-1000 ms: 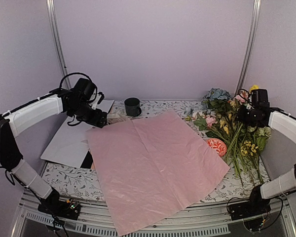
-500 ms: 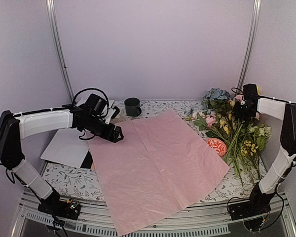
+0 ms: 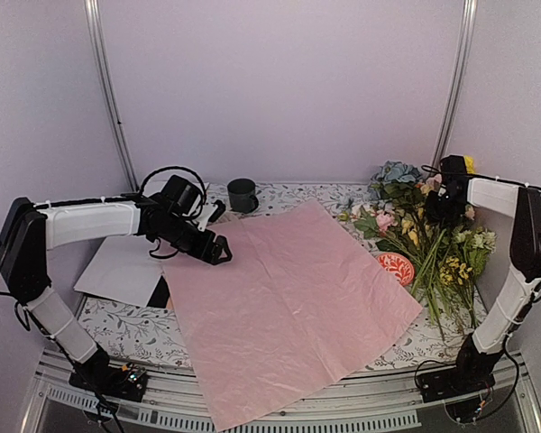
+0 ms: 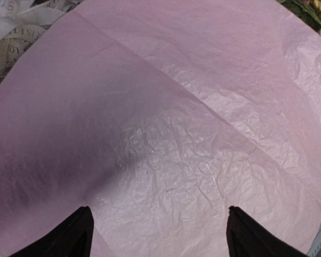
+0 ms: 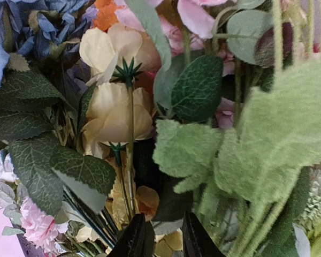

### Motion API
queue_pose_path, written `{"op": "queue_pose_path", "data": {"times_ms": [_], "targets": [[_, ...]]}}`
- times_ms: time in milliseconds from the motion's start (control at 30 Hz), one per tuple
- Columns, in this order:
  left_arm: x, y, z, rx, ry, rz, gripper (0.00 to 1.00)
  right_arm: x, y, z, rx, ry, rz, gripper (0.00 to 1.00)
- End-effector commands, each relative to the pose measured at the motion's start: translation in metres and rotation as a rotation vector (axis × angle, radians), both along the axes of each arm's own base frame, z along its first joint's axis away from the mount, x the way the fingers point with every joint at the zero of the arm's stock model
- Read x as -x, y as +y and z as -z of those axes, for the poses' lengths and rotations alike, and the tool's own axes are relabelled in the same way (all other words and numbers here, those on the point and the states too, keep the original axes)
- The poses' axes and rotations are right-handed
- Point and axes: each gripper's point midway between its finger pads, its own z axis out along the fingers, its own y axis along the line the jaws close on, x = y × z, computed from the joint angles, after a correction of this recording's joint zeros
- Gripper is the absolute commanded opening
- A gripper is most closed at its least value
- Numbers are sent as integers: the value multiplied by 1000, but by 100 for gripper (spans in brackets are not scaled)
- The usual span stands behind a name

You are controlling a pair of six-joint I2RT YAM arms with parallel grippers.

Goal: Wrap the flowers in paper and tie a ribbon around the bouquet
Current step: Pick up the fake flower from the center of the board.

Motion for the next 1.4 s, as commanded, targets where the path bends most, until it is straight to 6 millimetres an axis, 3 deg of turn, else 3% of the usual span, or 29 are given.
{"op": "queue_pose_path", "data": {"times_ms": [0, 133, 267, 367, 533, 633, 733, 1033, 1367], "targets": [[-4, -10, -9, 15, -32, 28, 87, 14, -12, -49, 88, -70, 27, 28], [-7, -6, -8, -2, -41, 17, 87, 26, -19, -22, 71, -21, 36, 34], [-5, -6, -10, 1, -42, 22, 86, 18, -11, 3, 25, 27, -4, 34], [-4, -4, -9, -7, -43, 19, 87, 2, -8, -2, 10, 12, -21, 33], [-4, -4, -9, -11, -42, 22, 87, 2, -11, 14, 21, 48, -13, 29], [-2, -10, -13, 14, -40, 43, 87, 0, -9, 13, 25, 45, -28, 18], [-2, -10, -13, 16, -41, 46, 87, -1, -18, -4, 71, 10, -5, 2], [-2, -11, -19, 27, -57, 50, 87, 6, -41, -88, 235, -144, 42, 0], [-1, -14, -35, 68, -88, 60, 87, 17, -14, -210, 245, -527, -106, 0]]}}
